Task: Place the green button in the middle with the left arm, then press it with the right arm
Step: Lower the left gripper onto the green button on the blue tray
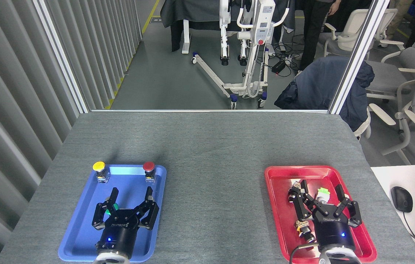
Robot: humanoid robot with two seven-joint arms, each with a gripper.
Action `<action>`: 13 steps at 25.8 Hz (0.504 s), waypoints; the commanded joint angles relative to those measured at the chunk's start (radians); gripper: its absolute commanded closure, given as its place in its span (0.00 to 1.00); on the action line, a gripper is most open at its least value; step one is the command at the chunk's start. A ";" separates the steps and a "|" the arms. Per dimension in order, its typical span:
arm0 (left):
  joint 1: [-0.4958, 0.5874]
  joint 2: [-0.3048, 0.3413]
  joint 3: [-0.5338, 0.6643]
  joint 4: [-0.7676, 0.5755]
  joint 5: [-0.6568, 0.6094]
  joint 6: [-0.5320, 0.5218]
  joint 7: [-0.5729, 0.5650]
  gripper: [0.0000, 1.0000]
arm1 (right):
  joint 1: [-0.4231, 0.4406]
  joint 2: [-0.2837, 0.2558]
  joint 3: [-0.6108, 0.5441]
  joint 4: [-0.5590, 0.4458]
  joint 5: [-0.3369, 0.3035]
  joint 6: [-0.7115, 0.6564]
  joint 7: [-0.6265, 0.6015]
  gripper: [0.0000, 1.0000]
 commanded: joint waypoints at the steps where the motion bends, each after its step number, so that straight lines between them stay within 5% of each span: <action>1: 0.010 0.000 -0.001 -0.001 0.000 0.001 -0.001 0.02 | 0.003 0.000 0.000 0.000 0.000 0.000 0.000 0.00; 9: 0.053 0.003 -0.001 -0.067 0.006 0.001 -0.005 0.02 | -0.001 -0.002 0.000 0.000 -0.002 -0.001 0.000 0.00; 13: 0.191 0.015 -0.001 -0.111 -0.005 -0.001 -0.011 0.02 | -0.001 -0.002 0.000 0.000 -0.001 -0.001 0.000 0.00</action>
